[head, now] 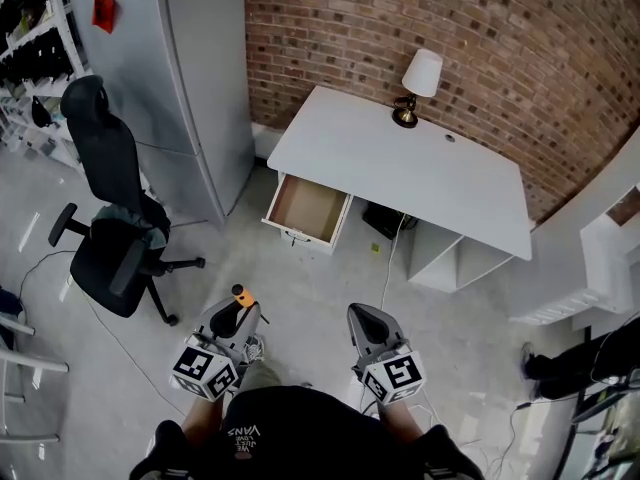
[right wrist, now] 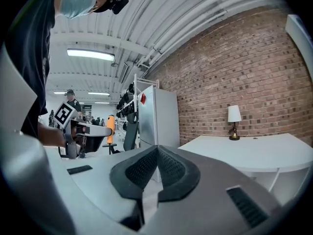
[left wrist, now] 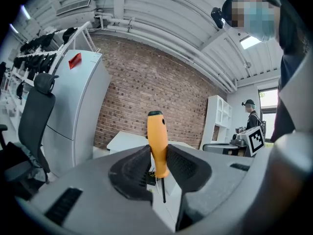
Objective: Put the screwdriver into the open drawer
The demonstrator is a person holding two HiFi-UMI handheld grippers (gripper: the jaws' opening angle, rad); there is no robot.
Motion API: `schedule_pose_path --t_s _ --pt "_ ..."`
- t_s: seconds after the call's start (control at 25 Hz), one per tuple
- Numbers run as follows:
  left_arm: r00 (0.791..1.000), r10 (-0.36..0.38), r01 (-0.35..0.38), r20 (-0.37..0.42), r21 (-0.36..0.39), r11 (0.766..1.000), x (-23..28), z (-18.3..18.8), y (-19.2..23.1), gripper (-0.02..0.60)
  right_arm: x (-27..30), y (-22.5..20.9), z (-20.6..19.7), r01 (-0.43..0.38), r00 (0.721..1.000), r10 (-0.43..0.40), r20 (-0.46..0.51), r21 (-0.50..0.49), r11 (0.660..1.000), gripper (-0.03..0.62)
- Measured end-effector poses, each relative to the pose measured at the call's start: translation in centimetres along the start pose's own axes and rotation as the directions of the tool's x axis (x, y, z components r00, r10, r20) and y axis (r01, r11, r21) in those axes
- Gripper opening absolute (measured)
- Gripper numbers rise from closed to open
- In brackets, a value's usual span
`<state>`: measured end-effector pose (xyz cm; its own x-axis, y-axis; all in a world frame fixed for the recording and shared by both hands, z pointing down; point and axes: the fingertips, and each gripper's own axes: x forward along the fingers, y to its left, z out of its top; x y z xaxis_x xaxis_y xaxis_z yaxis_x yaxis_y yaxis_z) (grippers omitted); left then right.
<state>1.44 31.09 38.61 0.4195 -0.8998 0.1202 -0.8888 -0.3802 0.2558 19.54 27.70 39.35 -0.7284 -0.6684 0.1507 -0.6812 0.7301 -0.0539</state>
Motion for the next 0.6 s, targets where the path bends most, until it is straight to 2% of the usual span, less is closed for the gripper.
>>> schedule_pose_path --t_s 0.6 --pt "0.988 -0.145 0.146 -0.043 0.015 0.989 7.4 4.5 11.7 0.102 12.5 -2.0 3.1 0.143 0.990 -0.143 0.006 0.011 0.990 -0.005"
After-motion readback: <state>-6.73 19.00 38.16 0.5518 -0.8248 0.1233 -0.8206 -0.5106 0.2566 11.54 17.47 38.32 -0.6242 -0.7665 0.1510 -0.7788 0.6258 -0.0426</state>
